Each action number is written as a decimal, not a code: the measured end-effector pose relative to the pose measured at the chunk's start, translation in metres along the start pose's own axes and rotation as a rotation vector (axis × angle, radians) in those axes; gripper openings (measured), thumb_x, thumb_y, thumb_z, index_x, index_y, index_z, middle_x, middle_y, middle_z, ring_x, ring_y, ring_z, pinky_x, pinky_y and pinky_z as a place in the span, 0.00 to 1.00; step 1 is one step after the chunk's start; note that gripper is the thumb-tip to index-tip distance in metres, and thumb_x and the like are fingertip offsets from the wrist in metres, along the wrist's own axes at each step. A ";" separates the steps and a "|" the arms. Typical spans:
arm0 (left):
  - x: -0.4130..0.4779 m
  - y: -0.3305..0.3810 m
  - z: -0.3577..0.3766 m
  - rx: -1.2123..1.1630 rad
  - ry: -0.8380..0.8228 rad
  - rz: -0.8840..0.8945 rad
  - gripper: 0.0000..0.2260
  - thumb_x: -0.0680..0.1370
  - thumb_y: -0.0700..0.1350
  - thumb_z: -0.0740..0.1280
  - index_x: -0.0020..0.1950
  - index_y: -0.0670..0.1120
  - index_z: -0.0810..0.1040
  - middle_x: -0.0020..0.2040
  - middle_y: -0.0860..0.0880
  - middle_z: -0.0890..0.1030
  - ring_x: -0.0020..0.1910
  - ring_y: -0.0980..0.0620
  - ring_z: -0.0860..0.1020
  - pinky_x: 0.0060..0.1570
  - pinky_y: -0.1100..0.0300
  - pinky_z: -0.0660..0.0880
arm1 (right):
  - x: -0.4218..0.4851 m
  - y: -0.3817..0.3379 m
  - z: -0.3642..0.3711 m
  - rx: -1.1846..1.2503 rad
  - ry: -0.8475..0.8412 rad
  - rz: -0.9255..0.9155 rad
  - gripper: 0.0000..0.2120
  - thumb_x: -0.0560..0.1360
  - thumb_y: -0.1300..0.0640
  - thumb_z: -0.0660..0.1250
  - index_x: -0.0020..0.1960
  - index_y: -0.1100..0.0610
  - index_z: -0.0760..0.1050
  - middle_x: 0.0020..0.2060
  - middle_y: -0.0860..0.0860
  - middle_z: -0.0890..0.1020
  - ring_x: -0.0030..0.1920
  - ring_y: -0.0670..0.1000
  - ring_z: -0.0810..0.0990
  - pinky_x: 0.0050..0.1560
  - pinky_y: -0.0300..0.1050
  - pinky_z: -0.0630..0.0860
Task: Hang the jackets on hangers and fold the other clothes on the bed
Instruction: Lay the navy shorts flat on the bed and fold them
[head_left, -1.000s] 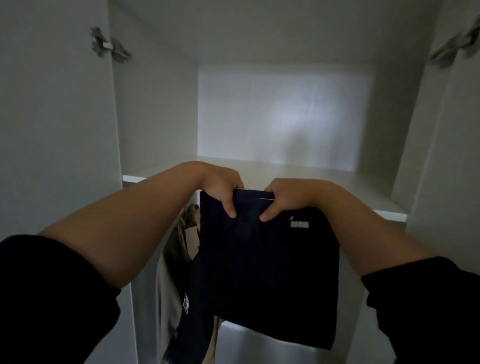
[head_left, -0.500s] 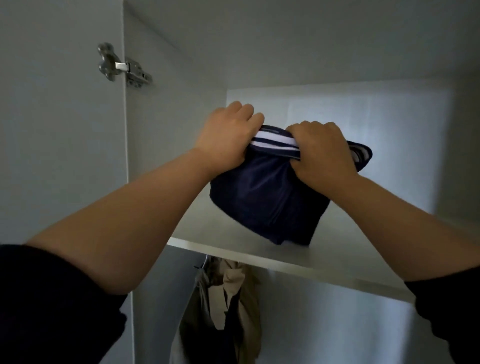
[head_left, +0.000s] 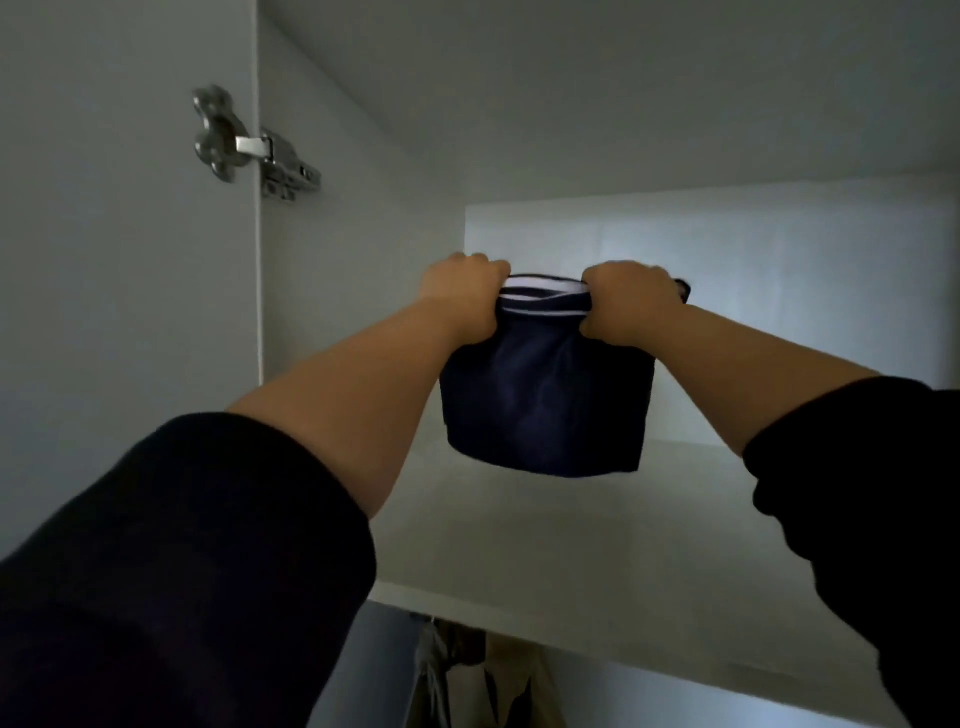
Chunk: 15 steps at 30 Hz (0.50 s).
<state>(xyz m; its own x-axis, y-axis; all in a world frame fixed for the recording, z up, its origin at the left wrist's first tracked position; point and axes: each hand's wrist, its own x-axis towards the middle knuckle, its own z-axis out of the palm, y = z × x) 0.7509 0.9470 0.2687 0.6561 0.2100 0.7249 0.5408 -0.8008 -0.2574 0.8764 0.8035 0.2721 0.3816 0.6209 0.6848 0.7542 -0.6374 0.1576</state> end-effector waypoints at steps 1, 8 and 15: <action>0.003 -0.001 0.004 -0.028 -0.038 -0.037 0.12 0.74 0.44 0.64 0.57 0.45 0.71 0.54 0.43 0.75 0.54 0.42 0.74 0.42 0.54 0.67 | 0.002 -0.001 0.001 0.013 -0.043 0.034 0.07 0.69 0.57 0.67 0.44 0.55 0.69 0.42 0.52 0.76 0.41 0.55 0.73 0.48 0.49 0.65; -0.041 0.004 0.027 0.008 0.512 0.084 0.14 0.60 0.31 0.68 0.43 0.40 0.73 0.40 0.41 0.75 0.39 0.41 0.73 0.35 0.55 0.59 | -0.032 0.006 0.038 -0.094 0.545 -0.159 0.13 0.66 0.60 0.74 0.45 0.62 0.73 0.41 0.59 0.77 0.41 0.60 0.75 0.42 0.52 0.67; -0.125 0.036 0.083 -0.119 -0.295 0.350 0.09 0.70 0.41 0.65 0.48 0.48 0.71 0.45 0.50 0.75 0.46 0.47 0.74 0.38 0.59 0.65 | -0.136 0.005 0.111 -0.064 -0.167 -0.381 0.15 0.71 0.45 0.67 0.51 0.53 0.72 0.47 0.50 0.77 0.48 0.53 0.77 0.43 0.44 0.63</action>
<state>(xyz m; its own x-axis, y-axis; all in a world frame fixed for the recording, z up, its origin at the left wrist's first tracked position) 0.7319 0.9388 0.1157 0.9189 0.0521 0.3910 0.2073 -0.9071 -0.3663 0.8878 0.7660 0.1007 0.1668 0.8797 0.4453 0.8256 -0.3715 0.4247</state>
